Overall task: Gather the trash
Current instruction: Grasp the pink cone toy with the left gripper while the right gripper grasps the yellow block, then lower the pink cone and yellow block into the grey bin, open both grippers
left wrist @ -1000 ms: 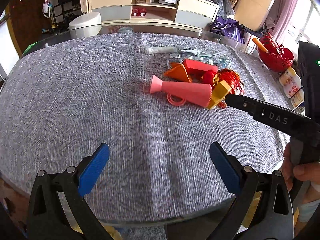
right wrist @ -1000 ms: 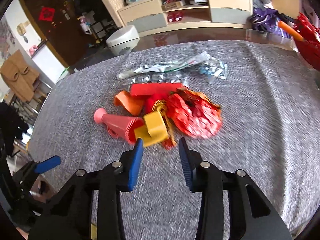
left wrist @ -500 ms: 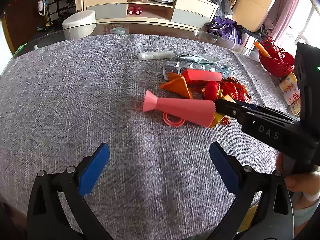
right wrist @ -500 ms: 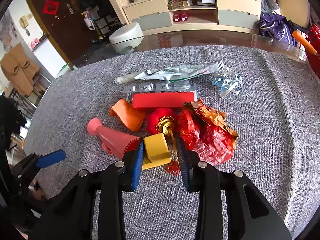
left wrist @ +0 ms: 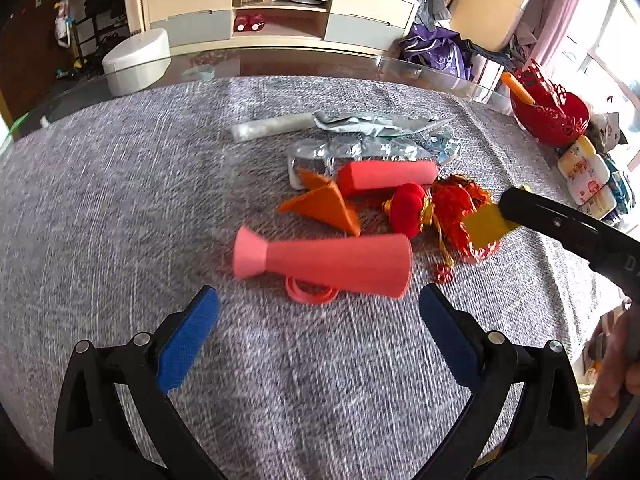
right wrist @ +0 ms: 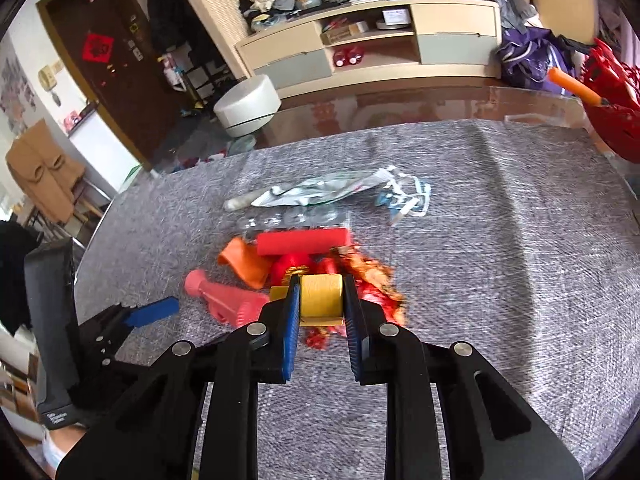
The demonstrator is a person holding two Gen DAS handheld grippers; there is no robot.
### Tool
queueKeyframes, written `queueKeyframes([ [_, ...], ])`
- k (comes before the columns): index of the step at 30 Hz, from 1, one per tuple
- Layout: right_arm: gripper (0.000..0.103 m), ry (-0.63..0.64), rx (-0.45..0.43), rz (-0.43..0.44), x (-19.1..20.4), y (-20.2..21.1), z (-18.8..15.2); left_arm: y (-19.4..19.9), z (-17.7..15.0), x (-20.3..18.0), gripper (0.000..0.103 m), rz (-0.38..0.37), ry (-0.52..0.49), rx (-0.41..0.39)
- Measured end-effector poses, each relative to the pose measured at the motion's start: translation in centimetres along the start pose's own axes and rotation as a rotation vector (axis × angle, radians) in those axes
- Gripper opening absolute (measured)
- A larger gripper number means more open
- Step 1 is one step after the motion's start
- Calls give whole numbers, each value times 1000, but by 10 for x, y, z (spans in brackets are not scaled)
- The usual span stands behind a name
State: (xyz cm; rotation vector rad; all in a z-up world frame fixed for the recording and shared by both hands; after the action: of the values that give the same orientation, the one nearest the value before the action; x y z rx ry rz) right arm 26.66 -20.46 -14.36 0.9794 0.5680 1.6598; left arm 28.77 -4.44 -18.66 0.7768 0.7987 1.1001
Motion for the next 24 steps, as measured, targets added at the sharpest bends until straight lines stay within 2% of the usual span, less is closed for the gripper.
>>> queueKeyframes([
  [12, 22, -8, 6, 4, -8, 0, -7, -23, 12, 0, 94, -25, -19, 15],
  [14, 22, -9, 7, 1, -7, 1, -9, -21, 10, -3, 87, -22, -31, 10],
  [20, 22, -9, 6, -10, -8, 11, -17, -14, 2, -7, 87, -25, -44, 11],
  [24, 22, 0, -1, -19, -4, 24, -26, 7, -9, -11, 87, -30, -37, -1],
])
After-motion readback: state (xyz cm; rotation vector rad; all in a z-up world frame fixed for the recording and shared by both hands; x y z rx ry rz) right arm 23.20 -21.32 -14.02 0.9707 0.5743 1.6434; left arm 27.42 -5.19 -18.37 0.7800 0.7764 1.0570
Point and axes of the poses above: each gripper's, at about its wrist camera, not at the fingertips, and y roughly against the way its jaws point, x to its left, z to its top, the point moved 1 cm from there along -y, roughly the way its jaws point, and after that the axes turned 1 degree about y, right-handed, at the moved point
